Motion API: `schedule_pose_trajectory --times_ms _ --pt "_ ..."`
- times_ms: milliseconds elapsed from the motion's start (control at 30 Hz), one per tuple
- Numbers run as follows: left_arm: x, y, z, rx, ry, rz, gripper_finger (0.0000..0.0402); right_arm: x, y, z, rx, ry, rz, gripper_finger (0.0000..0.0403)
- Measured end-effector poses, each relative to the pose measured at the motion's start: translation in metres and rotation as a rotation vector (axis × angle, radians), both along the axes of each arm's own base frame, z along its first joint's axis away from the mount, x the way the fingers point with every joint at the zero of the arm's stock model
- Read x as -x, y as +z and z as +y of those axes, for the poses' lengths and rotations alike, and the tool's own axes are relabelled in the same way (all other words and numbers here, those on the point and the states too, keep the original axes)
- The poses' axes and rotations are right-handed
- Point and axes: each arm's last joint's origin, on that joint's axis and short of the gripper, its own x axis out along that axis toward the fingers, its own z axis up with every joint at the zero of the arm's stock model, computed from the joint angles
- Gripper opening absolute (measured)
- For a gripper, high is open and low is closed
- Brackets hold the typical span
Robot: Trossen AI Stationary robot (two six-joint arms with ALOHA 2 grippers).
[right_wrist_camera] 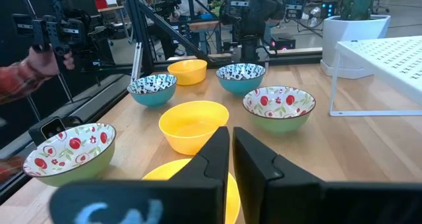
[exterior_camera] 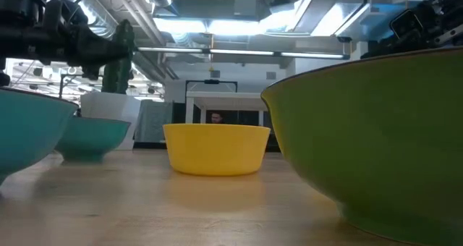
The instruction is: Pick & Place Mini bowls
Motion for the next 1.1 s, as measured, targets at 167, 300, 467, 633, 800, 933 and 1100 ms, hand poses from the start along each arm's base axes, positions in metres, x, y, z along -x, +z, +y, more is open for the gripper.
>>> schedule_pose_trajectory --times_ms 167,300,467,633,800,933,1100 --pt "0.0 0.002 0.0 -0.008 0.001 -0.024 0.0049 0.0 0.0 0.0 -0.015 0.001 0.007 0.0023" --pt "0.0 0.004 0.0 -0.013 0.001 -0.04 0.0049 0.0 -0.001 0.0 -0.023 0.006 0.018 0.0023" --pt "0.001 0.003 0.002 -0.06 0.08 -0.02 0.0049 0.0 0.007 -0.002 0.007 -0.076 -0.074 0.0023" --pt "0.001 -0.003 0.003 -0.116 0.107 0.063 0.0049 0.001 0.008 -0.013 0.094 -0.437 -0.073 0.0023" --pt "0.001 -0.003 0.004 -0.198 0.161 0.112 0.0049 0.005 0.002 -0.021 0.264 -0.736 0.034 0.0023" --pt "0.006 0.008 0.008 -0.178 0.343 0.193 0.0065 0.006 0.001 -0.022 0.278 -0.771 0.056 0.0023" --pt "0.002 0.019 0.007 -0.043 0.269 0.284 0.0112 0.006 0.004 -0.022 0.285 -0.78 0.024 0.0023"
